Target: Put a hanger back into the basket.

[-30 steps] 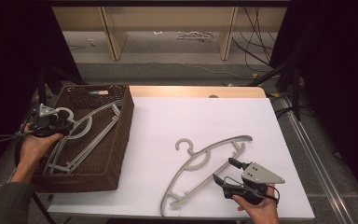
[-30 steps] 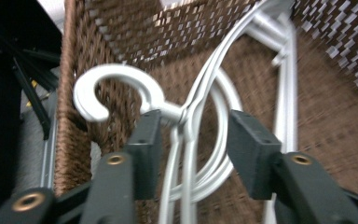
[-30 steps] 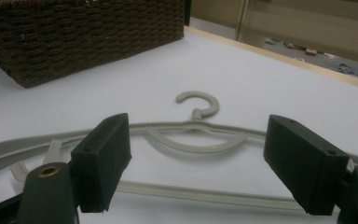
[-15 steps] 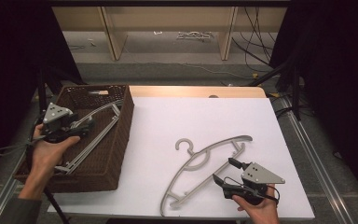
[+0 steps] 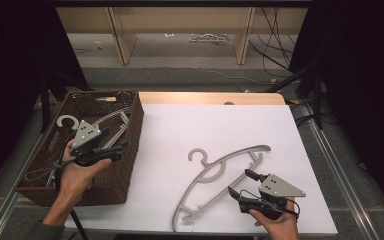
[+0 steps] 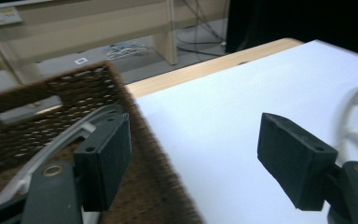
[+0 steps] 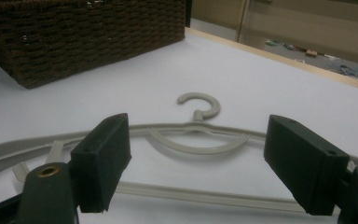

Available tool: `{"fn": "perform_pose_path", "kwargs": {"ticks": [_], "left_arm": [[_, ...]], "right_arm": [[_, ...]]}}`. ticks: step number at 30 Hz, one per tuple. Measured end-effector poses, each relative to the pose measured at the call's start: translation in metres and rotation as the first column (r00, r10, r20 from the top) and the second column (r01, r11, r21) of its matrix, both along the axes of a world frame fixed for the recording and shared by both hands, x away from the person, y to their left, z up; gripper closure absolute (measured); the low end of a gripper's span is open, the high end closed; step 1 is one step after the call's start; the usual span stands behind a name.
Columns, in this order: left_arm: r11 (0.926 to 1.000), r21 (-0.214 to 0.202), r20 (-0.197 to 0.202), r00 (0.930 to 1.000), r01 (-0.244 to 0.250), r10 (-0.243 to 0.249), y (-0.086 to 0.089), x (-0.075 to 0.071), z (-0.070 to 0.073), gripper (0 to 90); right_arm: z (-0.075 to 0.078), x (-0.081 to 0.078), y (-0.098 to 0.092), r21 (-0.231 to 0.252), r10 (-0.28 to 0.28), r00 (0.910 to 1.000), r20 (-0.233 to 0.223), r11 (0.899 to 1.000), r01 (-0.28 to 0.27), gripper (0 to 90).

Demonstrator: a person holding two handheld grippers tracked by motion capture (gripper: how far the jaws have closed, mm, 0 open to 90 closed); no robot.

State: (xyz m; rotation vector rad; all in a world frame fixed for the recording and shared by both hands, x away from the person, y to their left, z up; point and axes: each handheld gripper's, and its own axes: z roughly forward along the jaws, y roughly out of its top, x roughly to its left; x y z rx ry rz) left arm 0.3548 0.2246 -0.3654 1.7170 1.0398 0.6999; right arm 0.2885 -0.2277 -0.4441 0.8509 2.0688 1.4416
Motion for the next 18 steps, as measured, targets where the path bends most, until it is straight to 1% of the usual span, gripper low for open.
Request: {"fn": "perform_pose_path", "kwargs": {"ticks": [2,3,4,5,6,7,8,9,11,12,13,14,15,16,17,18], "left_arm": [[0.9999,-0.004,0.009,0.9999,0.013,-0.013,-0.007,-0.004,-0.002,25.3],[0.9997,0.002,0.012,0.9996,0.024,-0.024,-0.011,-0.006,-0.003,25.3],[0.9995,0.002,0.014,0.9994,0.033,-0.033,-0.015,-0.008,-0.004,25.1],[0.999,-0.009,0.013,0.999,0.044,-0.044,-0.019,-0.01,-0.005,24.5],[0.9982,-0.013,0.016,0.9982,0.058,-0.058,-0.022,-0.011,-0.006,24.3],[0.9977,-0.009,0.021,0.9975,0.068,-0.068,-0.026,-0.013,-0.007,24.2],[0.9968,-0.006,0.029,0.9964,0.08,-0.079,-0.03,-0.015,-0.008,24.2],[0.9962,0.0,0.03,0.9957,0.087,-0.087,-0.033,-0.017,-0.01,23.9],[0.9949,-0.002,0.034,0.9944,0.101,-0.1,-0.039,-0.02,-0.014,23.3],[0.9948,-0.001,0.035,0.9941,0.102,-0.102,-0.042,-0.022,-0.016,23.3],[0.9942,-0.009,0.036,0.9936,0.107,-0.107,-0.044,-0.023,-0.019,23.0],[0.9936,-0.01,0.039,0.993,0.112,-0.112,-0.047,-0.025,-0.022,22.9],[0.9933,-0.002,0.039,0.9926,0.116,-0.115,-0.049,-0.026,-0.025,22.3],[0.9929,-0.003,0.036,0.9923,0.119,-0.118,-0.05,-0.028,-0.028,21.5],[0.9929,-0.014,0.031,0.9926,0.118,-0.118,-0.052,-0.029,-0.03,20.8],[0.9927,-0.024,0.028,0.9927,0.118,-0.118,-0.053,-0.03,-0.031,20.4]], "right_arm": [[0.0,0.0,0.0,-0.004,-0.004,1.0,0.0,1.0,0.004,23.8],[0.001,0.0,-0.001,-0.012,-0.006,0.9999,-0.009,1.0,0.006,23.7],[0.001,0.0,-0.001,-0.011,-0.004,1.0,-0.008,1.0,0.004,23.8],[0.002,-0.001,-0.001,-0.02,-0.006,0.9999,-0.013,1.0,0.006,23.8],[0.001,-0.001,0.0,0.002,0.002,0.9998,-0.021,1.0,-0.002,23.8],[0.002,-0.001,-0.001,-0.007,-0.009,1.0,-0.004,1.0,0.009,23.8],[0.001,-0.001,-0.001,-0.003,-0.009,1.0,-0.004,1.0,0.009,23.8],[0.001,-0.001,-0.001,0.0,-0.001,0.9995,-0.033,1.0,0.001,23.7],[0.002,-0.001,-0.001,0.001,-0.001,0.9995,-0.032,1.0,0.001,23.7],[0.002,0.0,-0.002,-0.005,-0.006,0.9999,-0.009,1.0,0.006,23.7],[0.002,0.0,-0.002,-0.007,-0.006,1.0,-0.006,1.0,0.006,23.7],[0.002,-0.001,-0.002,-0.001,-0.003,0.9997,-0.023,1.0,0.003,23.7],[0.001,0.0,-0.002,-0.005,-0.001,0.9999,-0.01,1.0,0.001,23.6],[0.001,0.0,-0.003,-0.005,-0.004,1.0,-0.006,1.0,0.004,23.6],[0.002,-0.001,-0.004,-0.014,-0.008,0.9999,-0.013,1.0,0.008,23.6],[0.001,0.0,-0.002,0.018,0.003,0.9998,-0.018,1.0,-0.003,23.6]]}}
